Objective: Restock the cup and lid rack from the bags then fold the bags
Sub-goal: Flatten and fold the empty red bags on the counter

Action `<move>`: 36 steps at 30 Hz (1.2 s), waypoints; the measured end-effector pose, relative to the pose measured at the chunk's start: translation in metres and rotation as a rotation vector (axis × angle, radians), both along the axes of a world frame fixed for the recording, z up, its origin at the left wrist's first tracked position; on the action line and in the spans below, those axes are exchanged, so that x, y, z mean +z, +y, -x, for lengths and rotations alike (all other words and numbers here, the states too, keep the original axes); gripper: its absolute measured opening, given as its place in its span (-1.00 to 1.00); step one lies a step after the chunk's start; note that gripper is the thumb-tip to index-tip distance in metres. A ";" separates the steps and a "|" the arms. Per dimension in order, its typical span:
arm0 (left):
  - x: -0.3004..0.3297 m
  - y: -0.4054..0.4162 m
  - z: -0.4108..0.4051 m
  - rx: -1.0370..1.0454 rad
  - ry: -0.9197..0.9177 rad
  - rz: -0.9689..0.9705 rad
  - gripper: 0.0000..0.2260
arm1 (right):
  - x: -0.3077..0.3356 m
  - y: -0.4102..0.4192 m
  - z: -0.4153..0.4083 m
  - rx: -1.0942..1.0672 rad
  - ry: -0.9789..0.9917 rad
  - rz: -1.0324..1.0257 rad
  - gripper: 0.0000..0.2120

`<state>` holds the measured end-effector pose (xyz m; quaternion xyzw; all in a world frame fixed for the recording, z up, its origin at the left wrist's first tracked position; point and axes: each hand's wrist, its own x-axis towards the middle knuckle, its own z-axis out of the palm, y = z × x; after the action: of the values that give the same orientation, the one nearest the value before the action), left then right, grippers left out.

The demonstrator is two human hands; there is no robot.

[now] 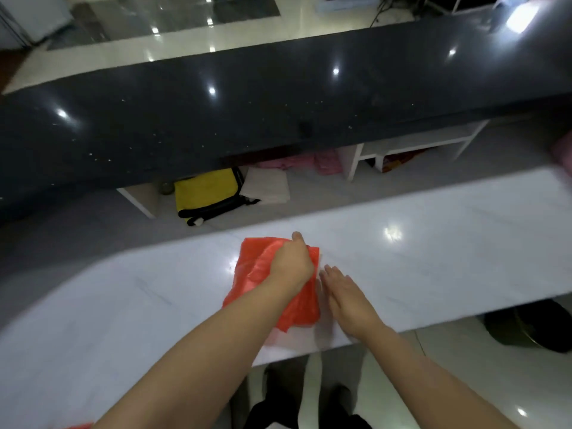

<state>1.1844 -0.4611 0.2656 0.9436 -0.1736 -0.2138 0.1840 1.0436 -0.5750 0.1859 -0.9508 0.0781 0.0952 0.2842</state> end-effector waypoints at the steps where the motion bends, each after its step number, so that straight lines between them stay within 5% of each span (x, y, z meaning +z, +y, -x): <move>1: -0.009 -0.002 0.003 0.004 -0.002 -0.002 -0.73 | -0.001 -0.003 0.005 -0.049 -0.022 -0.002 -0.51; 6: -0.044 -0.009 0.013 0.063 0.037 0.041 -0.63 | -0.009 -0.007 0.023 -0.048 -0.035 0.020 -0.50; 14: -0.033 -0.010 0.003 0.190 0.094 0.416 -0.75 | -0.002 0.006 0.020 0.097 -0.009 0.104 -0.48; 20: -0.017 0.053 -0.015 -0.103 -0.252 0.286 -0.75 | 0.006 0.002 0.007 0.170 0.039 0.193 -0.51; 22: -0.019 0.081 -0.018 0.027 -0.285 0.217 -0.67 | 0.008 0.001 0.002 0.182 0.069 0.202 -0.53; 25: -0.026 0.110 -0.020 0.352 0.033 0.193 -0.39 | 0.012 0.002 -0.009 0.184 0.062 0.160 -0.54; 28: -0.031 0.118 -0.023 0.491 0.239 0.308 -0.19 | 0.020 0.009 -0.023 0.036 -0.078 0.012 -0.62; 32: -0.038 0.115 -0.023 0.507 0.250 0.327 -0.24 | 0.031 0.024 -0.043 -0.311 -0.057 -0.122 -0.65; 36: -0.045 0.116 -0.011 0.339 0.017 0.183 -0.35 | 0.036 0.028 -0.059 -0.472 -0.066 -0.246 -0.64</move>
<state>1.1949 -0.3451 0.2206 0.9369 -0.0295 -0.1709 0.3036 1.1031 -0.5467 0.2221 -0.8672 0.2764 0.0038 0.4143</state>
